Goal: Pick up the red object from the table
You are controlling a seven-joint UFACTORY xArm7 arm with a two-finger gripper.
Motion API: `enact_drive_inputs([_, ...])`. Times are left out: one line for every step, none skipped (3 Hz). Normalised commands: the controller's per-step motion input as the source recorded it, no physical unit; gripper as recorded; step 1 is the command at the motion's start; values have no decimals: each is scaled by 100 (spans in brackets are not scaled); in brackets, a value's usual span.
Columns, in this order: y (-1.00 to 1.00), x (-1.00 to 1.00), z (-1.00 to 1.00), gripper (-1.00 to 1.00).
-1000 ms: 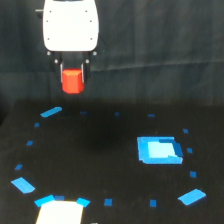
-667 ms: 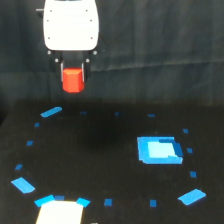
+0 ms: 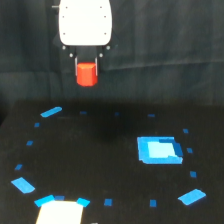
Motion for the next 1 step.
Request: enact_drive_inputs([65,19,48,-100])
